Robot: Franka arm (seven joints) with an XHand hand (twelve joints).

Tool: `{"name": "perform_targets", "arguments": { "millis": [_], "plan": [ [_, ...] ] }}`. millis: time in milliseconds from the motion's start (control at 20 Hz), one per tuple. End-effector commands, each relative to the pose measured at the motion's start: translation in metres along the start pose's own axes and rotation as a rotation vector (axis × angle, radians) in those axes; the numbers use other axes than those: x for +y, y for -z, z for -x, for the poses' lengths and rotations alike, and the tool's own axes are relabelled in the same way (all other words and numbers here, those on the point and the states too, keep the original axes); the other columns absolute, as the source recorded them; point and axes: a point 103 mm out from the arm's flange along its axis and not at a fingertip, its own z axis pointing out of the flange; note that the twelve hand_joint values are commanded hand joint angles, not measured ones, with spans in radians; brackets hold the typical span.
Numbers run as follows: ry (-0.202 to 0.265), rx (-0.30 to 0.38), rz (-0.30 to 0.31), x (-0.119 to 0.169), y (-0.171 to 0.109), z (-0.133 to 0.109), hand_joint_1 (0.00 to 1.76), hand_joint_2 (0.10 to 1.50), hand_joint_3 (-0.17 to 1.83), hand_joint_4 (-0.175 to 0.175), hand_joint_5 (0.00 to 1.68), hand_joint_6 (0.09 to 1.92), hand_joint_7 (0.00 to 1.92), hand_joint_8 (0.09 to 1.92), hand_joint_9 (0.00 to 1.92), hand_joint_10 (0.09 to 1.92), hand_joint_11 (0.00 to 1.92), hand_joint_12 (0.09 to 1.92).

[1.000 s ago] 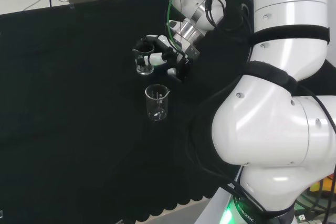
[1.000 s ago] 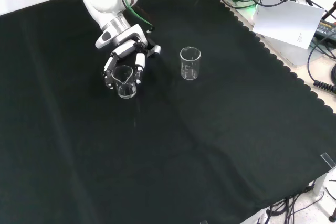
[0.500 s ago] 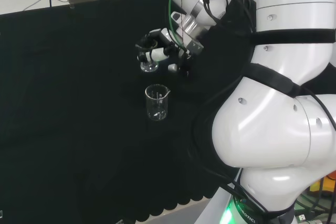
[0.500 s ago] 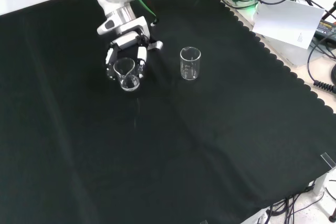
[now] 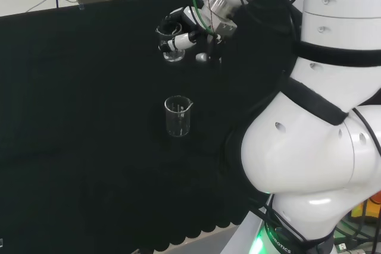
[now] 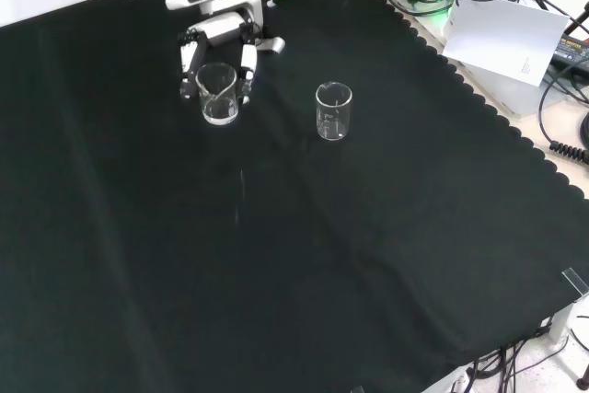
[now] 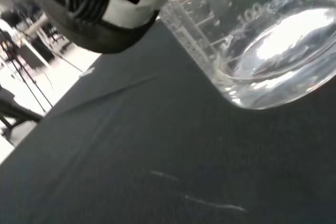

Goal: Pick up the beaker on the right.

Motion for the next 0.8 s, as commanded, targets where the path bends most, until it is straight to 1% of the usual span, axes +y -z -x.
{"name": "perform_targets", "arguments": {
  "millis": [50, 150, 250, 350, 500, 800],
  "plan": [
    [-0.013, -0.195, -0.077, -0.053, 0.029, -0.02, 1.32, 1.01, -0.17, -0.175, 1.52, 0.09, 1.56, 0.09, 1.76, 0.09, 1.51, 0.61],
    [-0.031, -0.211, -0.074, -0.066, 0.036, -0.024, 1.32, 1.01, -0.17, -0.175, 1.52, 0.09, 1.56, 0.09, 1.77, 0.09, 1.51, 0.61],
    [-0.038, -0.23, -0.075, -0.078, 0.044, -0.028, 1.32, 1.01, -0.17, -0.175, 1.52, 0.09, 1.56, 0.09, 1.77, 0.09, 1.51, 0.61],
    [-0.034, -0.251, -0.088, -0.088, 0.049, -0.032, 1.32, 1.01, -0.17, -0.175, 1.52, 0.09, 1.57, 0.09, 1.78, 0.09, 1.51, 0.6],
    [-0.028, -0.3, -0.106, -0.098, 0.055, -0.037, 1.32, 1.01, -0.17, -0.175, 1.52, 0.09, 1.57, 0.09, 1.78, 0.09, 1.51, 0.6],
    [-0.033, -0.353, -0.162, -0.116, 0.06, -0.039, 1.32, 1.01, -0.17, -0.175, 1.52, 0.09, 1.57, 0.09, 1.79, 0.09, 1.52, 0.6]
  ]
}}
